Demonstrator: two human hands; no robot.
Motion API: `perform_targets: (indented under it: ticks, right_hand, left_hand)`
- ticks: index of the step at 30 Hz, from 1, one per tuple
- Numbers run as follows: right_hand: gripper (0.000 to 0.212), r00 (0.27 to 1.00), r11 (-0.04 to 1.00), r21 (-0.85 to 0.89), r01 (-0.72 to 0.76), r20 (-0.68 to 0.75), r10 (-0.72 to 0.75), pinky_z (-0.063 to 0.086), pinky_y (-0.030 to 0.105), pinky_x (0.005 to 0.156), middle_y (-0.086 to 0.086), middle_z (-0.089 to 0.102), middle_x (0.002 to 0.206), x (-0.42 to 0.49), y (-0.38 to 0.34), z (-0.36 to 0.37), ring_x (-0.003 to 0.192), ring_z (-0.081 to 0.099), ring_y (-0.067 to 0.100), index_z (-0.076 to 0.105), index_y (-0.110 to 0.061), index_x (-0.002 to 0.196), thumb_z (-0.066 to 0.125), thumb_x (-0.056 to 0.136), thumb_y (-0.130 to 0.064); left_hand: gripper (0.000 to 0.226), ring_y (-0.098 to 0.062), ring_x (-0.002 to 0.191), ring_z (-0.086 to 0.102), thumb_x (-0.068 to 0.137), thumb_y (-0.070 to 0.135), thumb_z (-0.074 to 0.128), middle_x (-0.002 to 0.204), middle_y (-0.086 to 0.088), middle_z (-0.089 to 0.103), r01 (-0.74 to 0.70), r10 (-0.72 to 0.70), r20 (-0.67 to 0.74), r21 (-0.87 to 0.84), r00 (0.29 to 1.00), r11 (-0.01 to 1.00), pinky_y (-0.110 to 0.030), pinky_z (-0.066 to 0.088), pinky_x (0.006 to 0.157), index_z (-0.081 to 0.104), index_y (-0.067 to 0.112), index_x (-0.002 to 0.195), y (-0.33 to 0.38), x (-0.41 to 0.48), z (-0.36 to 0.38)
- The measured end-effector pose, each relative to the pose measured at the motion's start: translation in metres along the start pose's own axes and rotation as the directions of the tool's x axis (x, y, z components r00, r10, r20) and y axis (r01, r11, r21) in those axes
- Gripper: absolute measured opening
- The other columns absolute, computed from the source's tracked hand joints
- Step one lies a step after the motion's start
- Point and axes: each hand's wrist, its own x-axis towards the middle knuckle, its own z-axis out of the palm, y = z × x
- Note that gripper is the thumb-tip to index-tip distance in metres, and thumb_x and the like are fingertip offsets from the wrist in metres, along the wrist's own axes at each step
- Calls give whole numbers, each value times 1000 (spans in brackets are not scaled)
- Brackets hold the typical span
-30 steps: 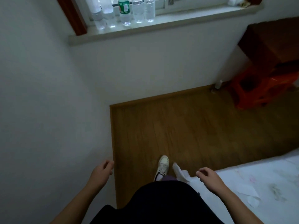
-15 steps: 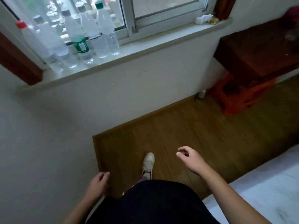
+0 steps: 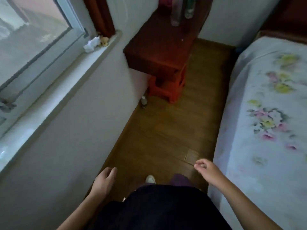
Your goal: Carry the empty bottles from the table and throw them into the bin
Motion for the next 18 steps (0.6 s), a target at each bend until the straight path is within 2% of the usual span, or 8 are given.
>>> perform_targets:
  ticks: [3,8,10,13,16,18]
  right_hand:
    - [30,991,991,110,-81,-99,92,49,29,88,-5,64,107,2,28,-21,99,62,12,60,-22,119,57,96,-42]
    - [22,954,953,235,-191,-182,236,47,31,90,0,64,111,15,60,-62,104,60,16,61,-22,114,57,97,-35]
    - [18,945,944,266,-196,-204,254,46,30,88,1,64,111,28,64,-82,103,60,16,61,-21,112,57,97,-32]
    - [17,942,935,298,-190,-214,260,49,33,92,1,66,108,54,63,-116,102,62,19,63,-20,110,57,97,-29]
    - [26,952,937,308,-164,-198,232,50,32,91,-1,65,106,85,47,-156,99,62,15,64,-19,115,57,96,-36]
    - [30,962,944,302,-133,-190,196,48,30,89,-5,64,106,105,29,-185,99,61,11,63,-22,116,57,96,-42]
  left_hand:
    - [31,-20,85,70,102,43,49,93,-3,72,-116,107,89,95,990,989,-34,53,71,65,19,113,71,40,10]
    - [36,-22,92,70,102,46,48,100,-3,73,-231,180,222,228,958,946,-37,54,77,65,19,118,175,99,51]
    - [38,-20,92,70,101,48,48,100,-2,73,-256,194,247,250,949,934,-34,53,75,66,20,119,208,114,69]
    - [30,-18,87,70,100,47,50,93,0,73,-266,202,248,257,947,929,-37,55,80,67,23,105,252,126,93]
    - [25,-22,83,71,100,45,52,87,-4,74,-257,205,222,240,953,936,-39,55,79,67,26,91,289,132,112]
    - [26,-25,82,70,101,41,52,85,-7,74,-244,196,213,229,957,942,-37,53,73,68,23,90,310,136,122]
